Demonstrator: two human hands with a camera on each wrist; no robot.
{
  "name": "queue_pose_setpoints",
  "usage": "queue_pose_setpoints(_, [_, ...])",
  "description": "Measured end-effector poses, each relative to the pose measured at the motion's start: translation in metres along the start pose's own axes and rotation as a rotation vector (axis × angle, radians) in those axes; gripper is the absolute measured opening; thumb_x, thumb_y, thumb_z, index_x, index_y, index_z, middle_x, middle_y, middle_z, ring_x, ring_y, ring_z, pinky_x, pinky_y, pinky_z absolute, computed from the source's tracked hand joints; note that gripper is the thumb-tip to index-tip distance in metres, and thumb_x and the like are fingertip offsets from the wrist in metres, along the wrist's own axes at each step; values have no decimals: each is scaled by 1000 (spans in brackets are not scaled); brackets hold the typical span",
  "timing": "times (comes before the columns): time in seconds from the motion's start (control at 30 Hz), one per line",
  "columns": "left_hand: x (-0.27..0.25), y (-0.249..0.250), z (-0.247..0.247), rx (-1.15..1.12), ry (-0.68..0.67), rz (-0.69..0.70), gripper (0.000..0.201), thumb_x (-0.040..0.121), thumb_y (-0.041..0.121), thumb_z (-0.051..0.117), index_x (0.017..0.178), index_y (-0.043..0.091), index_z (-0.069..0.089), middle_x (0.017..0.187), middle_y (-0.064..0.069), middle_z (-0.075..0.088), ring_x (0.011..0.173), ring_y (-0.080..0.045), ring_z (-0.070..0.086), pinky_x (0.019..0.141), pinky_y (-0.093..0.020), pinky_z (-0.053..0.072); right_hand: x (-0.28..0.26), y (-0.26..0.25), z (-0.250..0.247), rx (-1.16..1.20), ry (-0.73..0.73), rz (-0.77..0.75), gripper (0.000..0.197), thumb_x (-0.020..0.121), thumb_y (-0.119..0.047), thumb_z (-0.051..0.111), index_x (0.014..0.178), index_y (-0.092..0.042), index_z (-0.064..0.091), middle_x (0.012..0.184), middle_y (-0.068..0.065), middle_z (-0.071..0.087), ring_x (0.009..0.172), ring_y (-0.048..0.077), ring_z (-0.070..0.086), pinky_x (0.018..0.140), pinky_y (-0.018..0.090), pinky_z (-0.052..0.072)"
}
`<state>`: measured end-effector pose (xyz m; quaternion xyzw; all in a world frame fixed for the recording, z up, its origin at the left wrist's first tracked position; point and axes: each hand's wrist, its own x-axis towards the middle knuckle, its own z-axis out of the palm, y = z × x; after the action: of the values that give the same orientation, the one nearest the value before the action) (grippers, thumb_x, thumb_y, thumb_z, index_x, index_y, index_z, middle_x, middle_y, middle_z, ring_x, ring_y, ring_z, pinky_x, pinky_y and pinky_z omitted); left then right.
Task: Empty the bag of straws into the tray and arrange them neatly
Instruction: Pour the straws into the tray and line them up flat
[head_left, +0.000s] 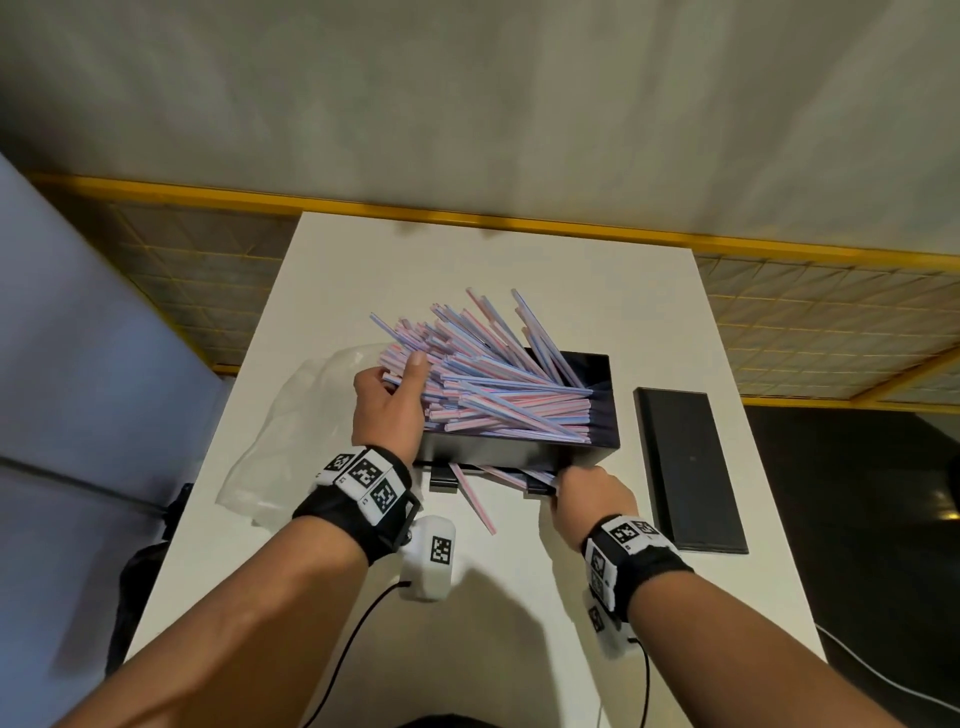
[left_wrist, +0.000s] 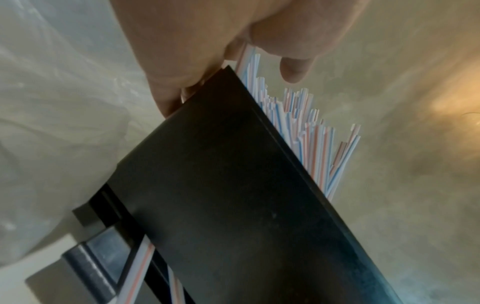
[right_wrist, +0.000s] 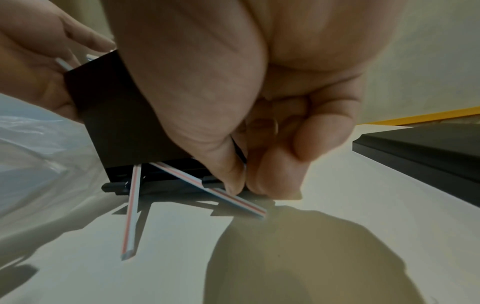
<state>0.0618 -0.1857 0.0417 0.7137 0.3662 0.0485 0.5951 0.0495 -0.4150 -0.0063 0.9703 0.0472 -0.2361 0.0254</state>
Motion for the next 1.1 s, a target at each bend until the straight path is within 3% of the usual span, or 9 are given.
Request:
queue_pose_setpoints(0.17, [-1, -2, 1, -2, -7, 6, 69, 89, 64, 56, 131, 11, 45, 117, -10, 66, 109, -32, 61, 103, -47, 45, 1, 0, -3, -13, -27, 20, 25, 98, -14, 46, 114, -12, 65, 115, 13, 69, 106, 35, 66, 83, 36, 50])
queue_pose_setpoints(0.47, [1, -5, 2, 6, -12, 8, 59, 95, 58, 53, 126, 8, 46, 111, -9, 66, 104, -31, 61, 99, -43, 46, 0, 21, -8, -169, -97, 16, 32, 97, -13, 42, 120, -14, 63, 120, 11, 67, 110, 31, 65, 87, 37, 51])
queue_pose_setpoints(0.63, [-1, -3, 3, 13, -11, 18, 51, 99, 52, 52, 121, 7, 47, 92, 2, 57, 96, -28, 55, 88, -35, 41, 2, 11, -7, -138, -57, -49, 26, 98, -24, 46, 115, -18, 66, 114, 10, 69, 104, 33, 67, 81, 36, 50])
queue_pose_setpoints(0.77, [2, -4, 3, 13, -12, 25, 50, 99, 52, 52, 122, 8, 48, 103, -5, 59, 101, -29, 56, 95, -39, 43, 0, 24, -11, -191, -141, 1, 33, 98, -14, 40, 125, -14, 59, 124, 11, 64, 114, 31, 63, 90, 38, 50])
queue_pose_setpoints(0.93, [3, -4, 3, 26, -12, 40, 48, 99, 52, 52, 117, 7, 50, 105, -6, 60, 101, -29, 57, 93, -39, 44, 2, 16, -13, -124, -129, -11, 27, 96, -25, 49, 117, -19, 64, 118, 9, 67, 109, 32, 66, 87, 37, 51])
queue_pose_setpoints(1.1, [5, -5, 2, 24, -16, 43, 47, 99, 52, 51, 117, 8, 50, 104, -6, 60, 102, -31, 58, 97, -42, 45, 1, 17, -15, -120, -181, 11, 32, 98, -15, 41, 122, -13, 62, 124, 12, 64, 113, 33, 64, 89, 37, 50])
